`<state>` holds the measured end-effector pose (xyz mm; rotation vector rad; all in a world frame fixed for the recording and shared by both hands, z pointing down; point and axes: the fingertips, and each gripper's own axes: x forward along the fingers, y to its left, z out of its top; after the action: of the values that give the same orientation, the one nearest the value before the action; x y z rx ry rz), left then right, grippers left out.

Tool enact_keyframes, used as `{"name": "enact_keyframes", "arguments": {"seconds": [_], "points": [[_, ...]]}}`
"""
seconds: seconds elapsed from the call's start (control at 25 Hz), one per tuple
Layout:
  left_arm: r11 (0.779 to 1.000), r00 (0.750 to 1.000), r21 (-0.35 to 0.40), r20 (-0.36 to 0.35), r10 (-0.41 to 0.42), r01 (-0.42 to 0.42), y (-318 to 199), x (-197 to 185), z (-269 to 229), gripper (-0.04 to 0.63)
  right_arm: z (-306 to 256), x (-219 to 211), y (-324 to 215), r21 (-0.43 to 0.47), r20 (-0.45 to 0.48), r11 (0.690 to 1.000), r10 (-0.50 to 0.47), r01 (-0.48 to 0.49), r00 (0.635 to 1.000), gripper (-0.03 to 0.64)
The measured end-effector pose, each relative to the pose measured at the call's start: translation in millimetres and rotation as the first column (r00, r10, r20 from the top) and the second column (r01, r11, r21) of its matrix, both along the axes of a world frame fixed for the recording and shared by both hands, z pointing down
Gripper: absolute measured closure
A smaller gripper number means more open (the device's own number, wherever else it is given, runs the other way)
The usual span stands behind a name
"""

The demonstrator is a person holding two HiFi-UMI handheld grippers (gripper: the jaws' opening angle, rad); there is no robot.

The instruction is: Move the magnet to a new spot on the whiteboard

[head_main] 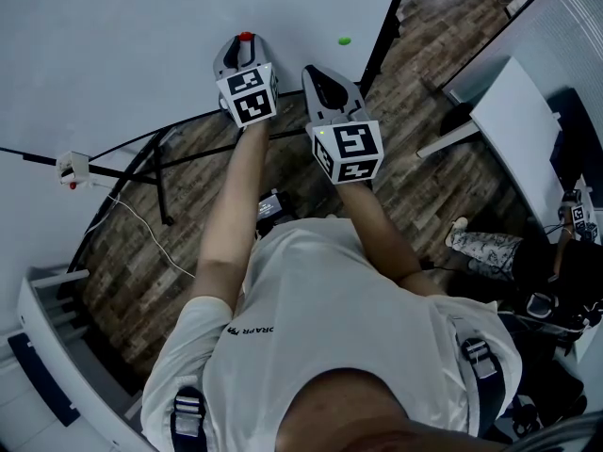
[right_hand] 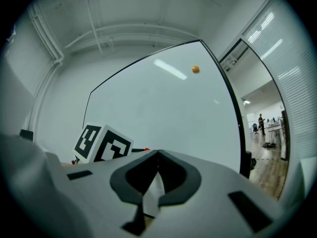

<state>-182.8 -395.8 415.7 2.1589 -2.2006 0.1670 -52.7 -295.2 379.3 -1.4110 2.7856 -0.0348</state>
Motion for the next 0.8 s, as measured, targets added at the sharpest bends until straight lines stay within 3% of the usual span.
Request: {"name": "enact_keyframes", "arguments": {"seconds": [0.8], "points": [[0.999,1.000,-0.036,-0.014,-0.018,0.017,-10.1,-2.5,5.8,0.477,0.5,-0.3,-1.1,-0.005,0.000,1.000,0.001,-0.001,1.000,0.604]]}}
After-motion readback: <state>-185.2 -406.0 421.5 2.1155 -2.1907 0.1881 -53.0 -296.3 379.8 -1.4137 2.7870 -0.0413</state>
